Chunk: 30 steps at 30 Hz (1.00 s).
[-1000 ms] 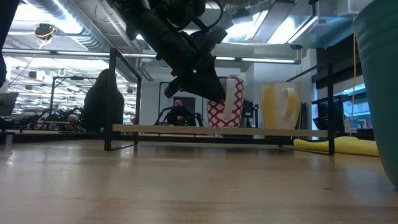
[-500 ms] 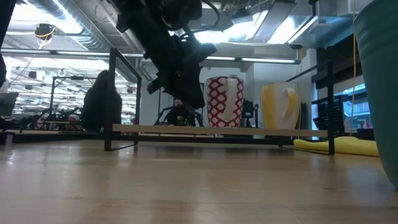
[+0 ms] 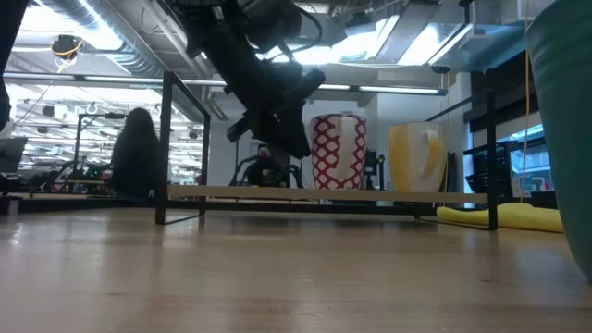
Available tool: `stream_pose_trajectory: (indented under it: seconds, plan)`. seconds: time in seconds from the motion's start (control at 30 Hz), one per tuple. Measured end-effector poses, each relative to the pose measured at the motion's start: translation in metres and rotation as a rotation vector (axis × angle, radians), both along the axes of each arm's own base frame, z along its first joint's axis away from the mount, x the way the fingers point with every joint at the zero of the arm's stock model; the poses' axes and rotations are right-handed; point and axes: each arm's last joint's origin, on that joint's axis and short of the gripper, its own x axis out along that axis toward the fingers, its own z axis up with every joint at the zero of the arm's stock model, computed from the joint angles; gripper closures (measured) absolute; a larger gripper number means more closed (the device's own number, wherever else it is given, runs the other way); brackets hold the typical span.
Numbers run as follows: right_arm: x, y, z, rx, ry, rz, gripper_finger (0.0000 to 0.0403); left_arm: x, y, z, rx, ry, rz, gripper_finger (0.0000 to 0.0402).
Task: Stack small to large cups/mugs on shelf
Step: Put the red cup on the shelf
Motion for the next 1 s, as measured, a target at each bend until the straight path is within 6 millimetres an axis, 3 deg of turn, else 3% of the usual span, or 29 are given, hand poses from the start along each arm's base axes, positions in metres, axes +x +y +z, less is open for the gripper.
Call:
stream_pose_trajectory:
  seconds: [1.0]
  plan:
    - [-0.0001,-0.0001,0.0000,0.015,-0.015,-0.016,0.0202,0.0073,0.0030,0.0067,0.021,-0.087,-0.066,0.0345]
